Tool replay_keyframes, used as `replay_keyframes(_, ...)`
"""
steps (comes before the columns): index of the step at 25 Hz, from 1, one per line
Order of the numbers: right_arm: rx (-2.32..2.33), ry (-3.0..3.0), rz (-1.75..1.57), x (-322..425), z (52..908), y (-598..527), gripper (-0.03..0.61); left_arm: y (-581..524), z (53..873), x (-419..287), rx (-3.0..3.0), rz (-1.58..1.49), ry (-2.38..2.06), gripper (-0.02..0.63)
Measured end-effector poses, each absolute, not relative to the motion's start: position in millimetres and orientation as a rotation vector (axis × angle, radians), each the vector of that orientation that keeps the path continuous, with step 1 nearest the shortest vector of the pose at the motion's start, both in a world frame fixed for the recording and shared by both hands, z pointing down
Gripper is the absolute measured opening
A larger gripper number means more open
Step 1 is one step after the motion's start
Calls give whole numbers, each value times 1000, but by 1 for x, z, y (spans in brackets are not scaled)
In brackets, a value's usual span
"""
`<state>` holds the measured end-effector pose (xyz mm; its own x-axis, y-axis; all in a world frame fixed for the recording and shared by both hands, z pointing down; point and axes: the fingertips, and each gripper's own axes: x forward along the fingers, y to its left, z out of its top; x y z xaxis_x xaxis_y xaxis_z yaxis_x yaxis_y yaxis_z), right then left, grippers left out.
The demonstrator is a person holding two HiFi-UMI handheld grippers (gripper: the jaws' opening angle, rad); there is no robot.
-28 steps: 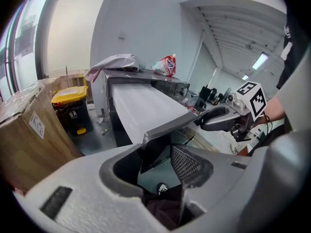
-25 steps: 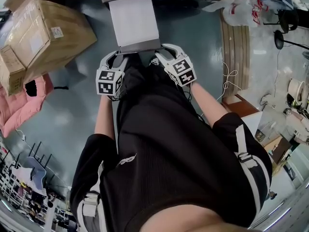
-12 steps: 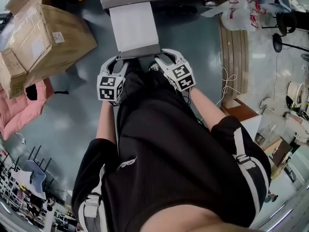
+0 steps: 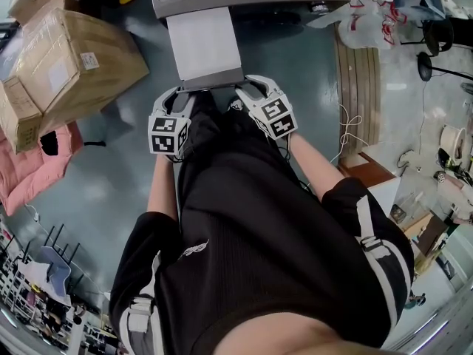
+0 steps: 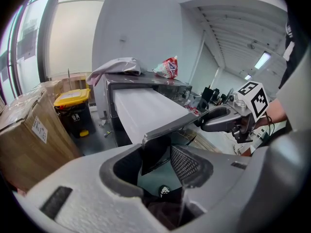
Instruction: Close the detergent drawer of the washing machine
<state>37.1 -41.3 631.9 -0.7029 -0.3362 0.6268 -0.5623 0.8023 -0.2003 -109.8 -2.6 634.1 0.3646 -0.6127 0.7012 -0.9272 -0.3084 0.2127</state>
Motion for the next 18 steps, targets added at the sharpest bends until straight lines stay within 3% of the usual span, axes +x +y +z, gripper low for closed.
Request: replay_keyframes(18, 655, -2372, 535, 27, 628, -62, 150, -26, 635, -117, 2021, 684, -1323, 189)
